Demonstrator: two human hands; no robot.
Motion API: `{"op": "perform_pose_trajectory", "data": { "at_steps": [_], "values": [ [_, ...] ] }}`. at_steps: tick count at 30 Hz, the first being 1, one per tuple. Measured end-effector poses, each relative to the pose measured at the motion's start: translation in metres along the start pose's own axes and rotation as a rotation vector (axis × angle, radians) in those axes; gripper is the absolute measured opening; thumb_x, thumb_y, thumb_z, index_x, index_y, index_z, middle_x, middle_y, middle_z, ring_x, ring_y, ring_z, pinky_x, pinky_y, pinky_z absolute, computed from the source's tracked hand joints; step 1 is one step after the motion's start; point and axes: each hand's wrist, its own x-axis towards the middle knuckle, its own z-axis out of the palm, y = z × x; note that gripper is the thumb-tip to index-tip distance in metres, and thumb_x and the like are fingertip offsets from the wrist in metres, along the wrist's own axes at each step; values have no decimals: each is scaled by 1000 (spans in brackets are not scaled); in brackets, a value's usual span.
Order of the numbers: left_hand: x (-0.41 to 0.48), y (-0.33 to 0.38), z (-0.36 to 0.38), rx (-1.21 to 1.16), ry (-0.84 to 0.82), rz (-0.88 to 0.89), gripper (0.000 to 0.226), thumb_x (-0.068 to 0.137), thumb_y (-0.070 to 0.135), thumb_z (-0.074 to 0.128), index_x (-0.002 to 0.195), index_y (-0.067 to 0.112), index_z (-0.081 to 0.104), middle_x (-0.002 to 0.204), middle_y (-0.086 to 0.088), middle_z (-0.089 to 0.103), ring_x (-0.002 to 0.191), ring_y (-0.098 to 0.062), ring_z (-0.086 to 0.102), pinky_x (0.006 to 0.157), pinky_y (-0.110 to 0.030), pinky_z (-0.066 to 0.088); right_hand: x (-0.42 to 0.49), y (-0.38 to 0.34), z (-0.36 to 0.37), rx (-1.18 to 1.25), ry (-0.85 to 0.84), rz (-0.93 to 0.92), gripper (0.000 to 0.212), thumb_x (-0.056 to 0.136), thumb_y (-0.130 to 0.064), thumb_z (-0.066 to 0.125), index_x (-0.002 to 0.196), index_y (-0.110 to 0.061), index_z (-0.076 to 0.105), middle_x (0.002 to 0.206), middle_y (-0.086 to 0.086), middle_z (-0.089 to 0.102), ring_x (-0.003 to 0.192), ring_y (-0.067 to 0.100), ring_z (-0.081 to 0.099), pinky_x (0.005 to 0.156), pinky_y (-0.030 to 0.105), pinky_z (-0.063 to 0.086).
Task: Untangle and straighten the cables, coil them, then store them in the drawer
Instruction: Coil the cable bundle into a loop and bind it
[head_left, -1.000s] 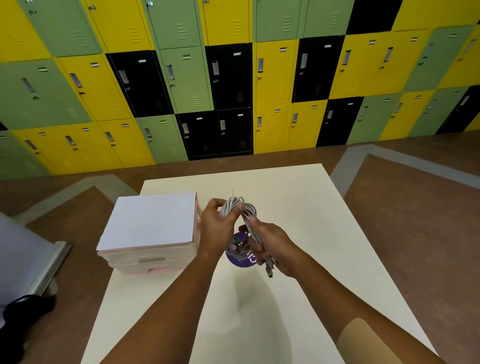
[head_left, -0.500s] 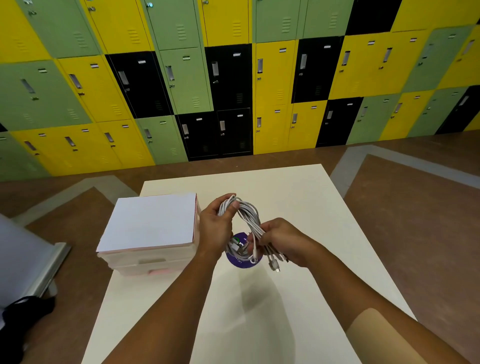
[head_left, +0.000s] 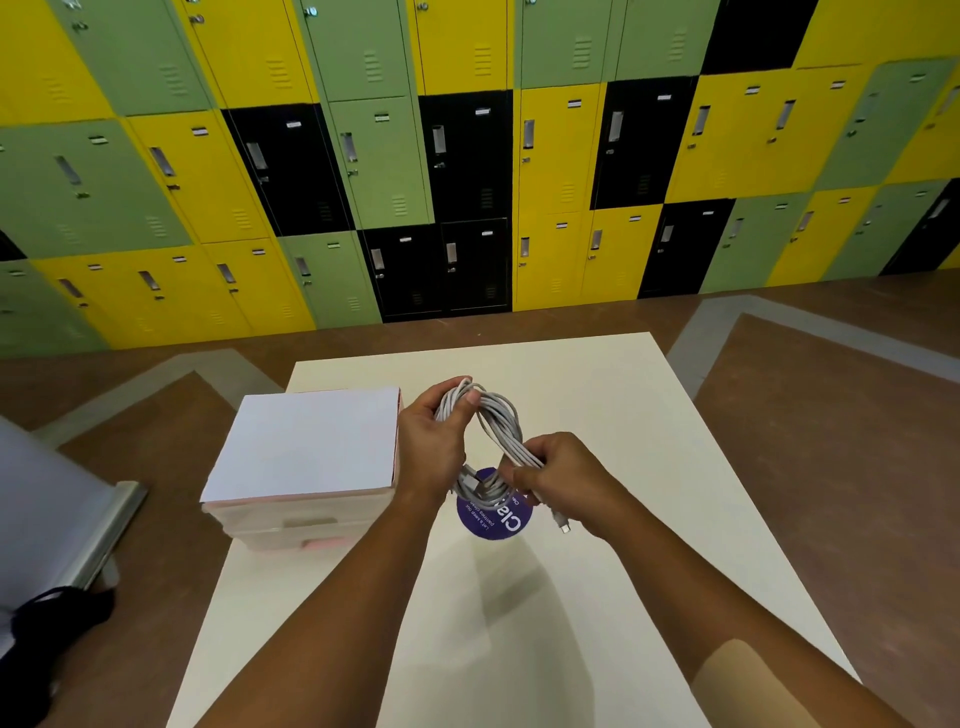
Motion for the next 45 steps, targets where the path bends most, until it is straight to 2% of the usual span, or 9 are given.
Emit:
{"op": "perform_pose_trajectory", "data": {
  "at_steps": [5, 10, 15, 18, 22, 32, 35, 38, 45],
  "values": [
    [-1, -3, -3, 10, -2, -13, 26, 88, 38, 72, 110, 26, 72, 85, 2, 71, 65, -31, 60, 69, -50, 55, 0, -4, -7, -278, 50, -47, 34, 87, -27, 71, 109, -28, 45, 94, 0, 68, 74, 14, 64, 47, 20, 44],
    [1, -5, -2, 27, -23, -46, 24, 88, 36, 72, 109, 24, 73, 76, 1, 68, 56, -13, 55, 48, -27, 44, -3, -3, -4, -833, 92, -216, 15, 96, -21, 53, 101, -23, 38, 103, 5, 66, 79, 25, 51, 73, 33, 37],
    [-6, 1, 8, 75, -112, 43, 21, 89, 25, 73, 108, 17, 72, 98, 6, 74, 81, -5, 68, 68, -13, 51, 0, -10, 10, -1082, 153, -108, 15, 93, -27, 54, 105, -19, 56, 111, 4, 63, 108, 27, 56, 93, 40, 38],
    [-8, 7, 13, 35, -129, 42, 20, 89, 22, 73, 107, 14, 72, 85, 8, 72, 67, -4, 66, 59, -13, 49, 4, -13, 10, -764, 116, 11, 8, 91, -23, 56, 91, -15, 54, 94, 5, 65, 86, 26, 62, 73, 32, 48],
    [-2, 9, 8, -94, -101, -90, 19, 89, 22, 72, 106, 13, 72, 50, 2, 49, 42, -16, 36, 41, -24, 33, 3, -5, 0, -477, 199, -54, 26, 89, -13, 46, 65, -17, 37, 64, 0, 46, 56, 17, 40, 48, 28, 28],
    [-5, 11, -7, -368, -286, -286, 20, 94, 22, 65, 108, 9, 71, 52, 2, 29, 45, -11, 25, 47, -23, 25, -3, 6, -12, -330, 195, -229, 41, 86, -45, 68, 60, -21, 47, 46, -12, 48, 43, 5, 45, 46, 24, 33],
    [-7, 17, -6, -491, -371, -345, 22, 94, 18, 62, 112, 7, 68, 52, 2, 24, 41, -9, 21, 44, -21, 22, -1, 7, -9, -288, 333, -197, 37, 81, -51, 73, 82, -24, 48, 56, -7, 54, 47, 9, 49, 48, 28, 38],
    [-7, 16, -6, -564, -405, -380, 24, 93, 21, 62, 112, 8, 67, 51, 3, 22, 38, -7, 21, 42, -20, 23, 0, 4, -11, -119, 305, -134, 43, 79, -47, 74, 109, -32, 47, 77, -4, 62, 59, 18, 62, 51, 36, 50],
    [-12, 3, -11, -573, -447, -460, 20, 88, 20, 66, 101, 4, 63, 67, -4, 45, 58, -15, 50, 59, -31, 51, 5, -3, -17, 62, 236, -167, 3, 92, -21, 62, 92, -21, 65, 69, 3, 71, 53, 13, 63, 46, 31, 50]
  ]
}}
